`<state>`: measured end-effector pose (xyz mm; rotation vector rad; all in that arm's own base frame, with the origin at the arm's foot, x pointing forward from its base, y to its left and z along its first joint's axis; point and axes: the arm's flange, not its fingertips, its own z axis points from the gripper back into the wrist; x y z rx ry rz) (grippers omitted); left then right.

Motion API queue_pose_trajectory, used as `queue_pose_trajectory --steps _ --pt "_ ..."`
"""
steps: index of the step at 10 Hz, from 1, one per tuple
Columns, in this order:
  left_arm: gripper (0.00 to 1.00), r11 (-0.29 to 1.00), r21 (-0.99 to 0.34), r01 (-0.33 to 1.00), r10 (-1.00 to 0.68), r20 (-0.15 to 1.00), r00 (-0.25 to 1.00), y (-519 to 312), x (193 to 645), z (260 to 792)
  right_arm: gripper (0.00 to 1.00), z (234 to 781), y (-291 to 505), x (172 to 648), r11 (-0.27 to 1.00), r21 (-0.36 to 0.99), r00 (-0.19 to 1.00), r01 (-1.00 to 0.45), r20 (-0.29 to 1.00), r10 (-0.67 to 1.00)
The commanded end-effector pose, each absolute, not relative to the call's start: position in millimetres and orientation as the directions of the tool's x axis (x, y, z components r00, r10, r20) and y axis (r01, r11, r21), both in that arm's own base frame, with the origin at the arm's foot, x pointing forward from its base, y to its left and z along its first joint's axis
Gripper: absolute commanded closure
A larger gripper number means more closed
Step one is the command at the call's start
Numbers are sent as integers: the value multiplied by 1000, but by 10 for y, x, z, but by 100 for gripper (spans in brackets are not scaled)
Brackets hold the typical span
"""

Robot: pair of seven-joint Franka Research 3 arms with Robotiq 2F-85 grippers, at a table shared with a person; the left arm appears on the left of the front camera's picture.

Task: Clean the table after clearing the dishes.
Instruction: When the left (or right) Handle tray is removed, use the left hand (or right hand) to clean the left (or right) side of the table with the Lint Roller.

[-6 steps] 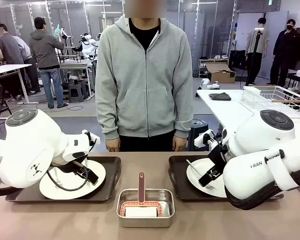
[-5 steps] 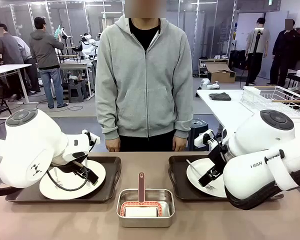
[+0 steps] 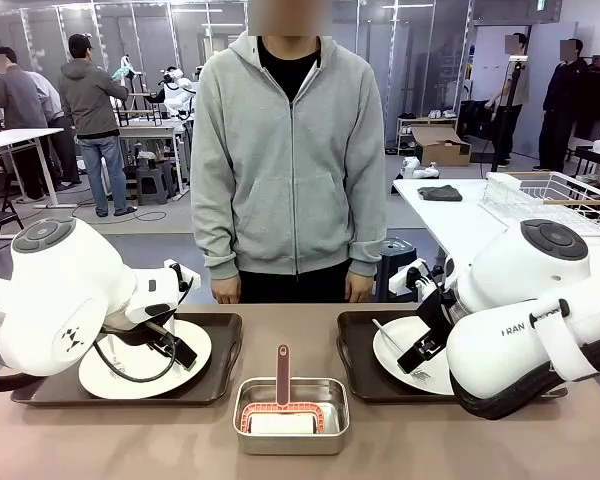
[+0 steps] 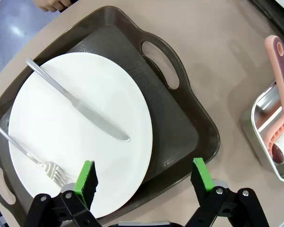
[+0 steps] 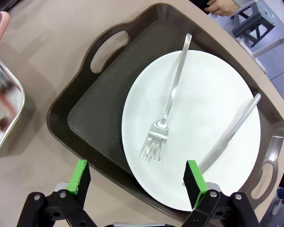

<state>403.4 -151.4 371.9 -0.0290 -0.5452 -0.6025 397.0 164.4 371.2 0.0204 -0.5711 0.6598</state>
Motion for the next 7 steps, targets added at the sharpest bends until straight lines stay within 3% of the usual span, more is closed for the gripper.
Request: queue_pose_trajectory --steps 1,5,7 --pt "0 828 129 545 -530 495 688 -1512 4035 3719 0 3712 1649 3968 796 -158 643 -585 508 573" --pt "0 828 129 545 -530 495 688 -1512 4035 3719 0 3712 1644 3970 796 -159 643 -585 508 574" --pt "0 813 106 573 -547 474 690 -1498 4120 3845 0 3976 1578 4112 785 -58 648 -617 528 548"
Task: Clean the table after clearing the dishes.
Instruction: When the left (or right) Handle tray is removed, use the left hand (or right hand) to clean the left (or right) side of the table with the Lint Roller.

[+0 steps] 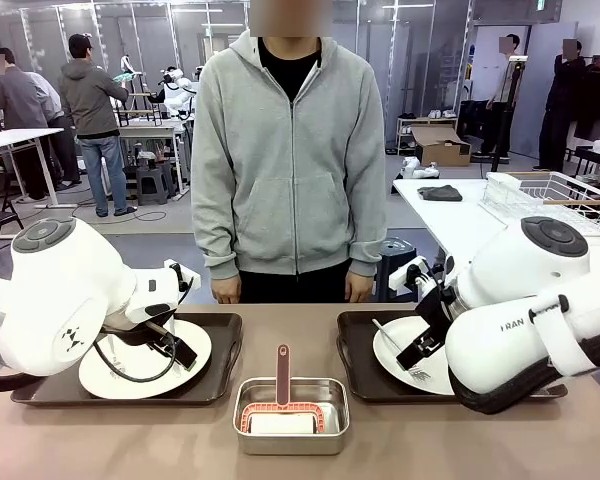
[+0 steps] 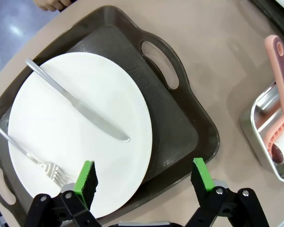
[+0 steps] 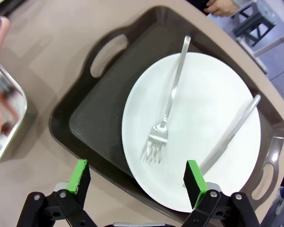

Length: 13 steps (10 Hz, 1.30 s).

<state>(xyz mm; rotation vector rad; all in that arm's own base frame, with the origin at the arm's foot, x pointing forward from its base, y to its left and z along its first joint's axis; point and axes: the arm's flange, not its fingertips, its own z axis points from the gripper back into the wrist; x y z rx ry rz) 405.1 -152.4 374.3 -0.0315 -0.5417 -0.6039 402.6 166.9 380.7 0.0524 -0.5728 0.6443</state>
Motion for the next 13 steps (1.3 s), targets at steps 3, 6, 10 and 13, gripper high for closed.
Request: queue_pose_trajectory --steps 3,6,10,13 --pt "0 785 -161 598 -483 447 753 -1228 4340 4180 0 4233 1436 4414 761 111 698 -639 501 512" --pt "0 652 -519 553 -322 471 821 -700 4463 4361 0 4356 1101 4601 677 439 786 -591 504 359" --pt "0 394 -810 434 -21 465 885 441 4366 4310 0 4217 309 4515 403 805 892 -434 445 72" --pt "0 340 -868 362 109 419 901 1224 4085 4221 0 4061 -449 4376 366 869 908 -334 400 -121"
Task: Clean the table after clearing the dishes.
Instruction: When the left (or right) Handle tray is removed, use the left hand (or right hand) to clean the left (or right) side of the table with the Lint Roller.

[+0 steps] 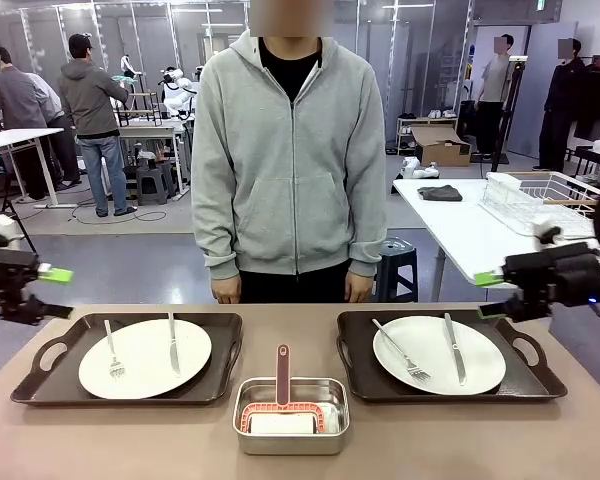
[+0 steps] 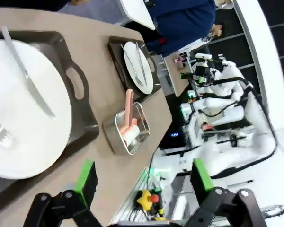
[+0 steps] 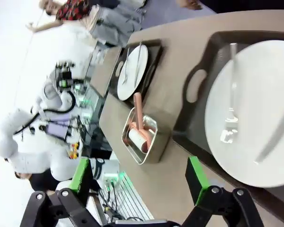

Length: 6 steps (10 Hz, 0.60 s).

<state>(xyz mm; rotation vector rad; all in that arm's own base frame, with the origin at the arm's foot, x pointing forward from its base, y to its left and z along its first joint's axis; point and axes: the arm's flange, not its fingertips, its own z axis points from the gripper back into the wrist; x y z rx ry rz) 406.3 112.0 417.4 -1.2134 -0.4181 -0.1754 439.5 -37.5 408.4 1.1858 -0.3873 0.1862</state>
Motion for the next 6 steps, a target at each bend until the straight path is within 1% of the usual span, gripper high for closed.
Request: queue_pose_trajectory --steps 1,2,3,4,6 --pt "0 334 -881 336 205 416 886 1523 3979 4199 0 4002 -703 4309 373 878 905 -300 386 -180" --pt "0 333 -896 296 301 398 866 1809 3870 4157 0 3948 -934 4216 381 889 904 -253 358 -235" --pt "0 342 -906 249 366 372 853 2028 3739 4113 0 3893 -1145 4083 398 887 903 -234 349 -249" --pt "0 357 -902 242 391 380 838 2206 3585 4093 0 3849 -1415 3932 403 893 894 -199 335 -299" --pt "0 377 -905 195 478 371 797 2538 3361 4063 0 3793 -1961 3607 401 909 834 -116 308 -458"
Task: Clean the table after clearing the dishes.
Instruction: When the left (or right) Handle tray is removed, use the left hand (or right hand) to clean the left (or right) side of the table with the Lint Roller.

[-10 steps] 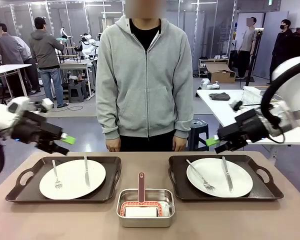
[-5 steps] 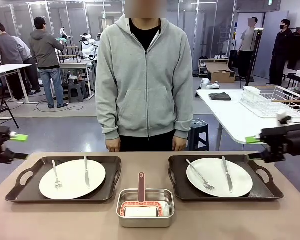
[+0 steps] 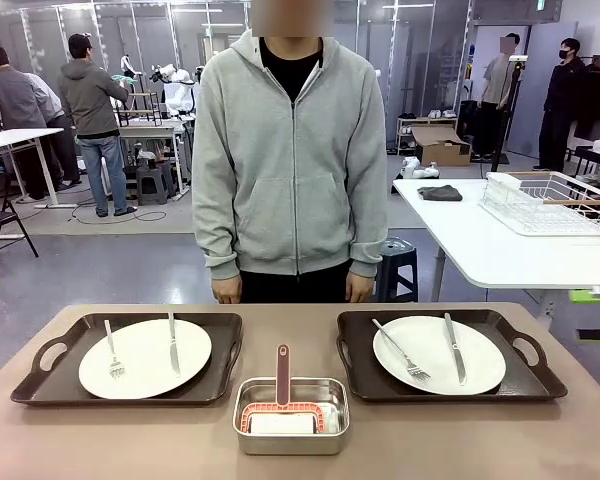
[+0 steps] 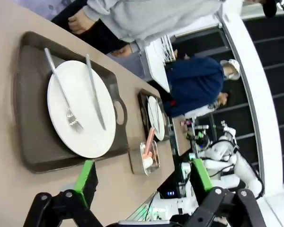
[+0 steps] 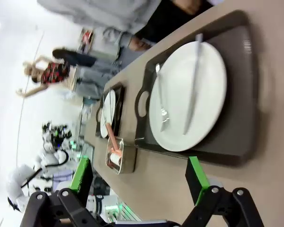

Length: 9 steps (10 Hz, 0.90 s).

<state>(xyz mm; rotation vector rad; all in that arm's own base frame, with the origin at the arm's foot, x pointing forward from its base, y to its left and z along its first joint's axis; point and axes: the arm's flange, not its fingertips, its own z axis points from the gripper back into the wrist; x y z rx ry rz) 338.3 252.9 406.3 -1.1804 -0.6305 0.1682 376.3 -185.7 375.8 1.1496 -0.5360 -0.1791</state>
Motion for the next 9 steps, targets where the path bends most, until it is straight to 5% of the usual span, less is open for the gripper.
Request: queue_pose_trajectory --steps 1,9 --pt "0 373 -910 181 500 362 787 2592 3315 4034 0 3752 -2126 3505 385 919 805 -86 292 -516" --pt "0 382 -908 172 485 355 799 2635 3281 3997 0 3653 -2359 3388 390 919 784 -60 285 -551"
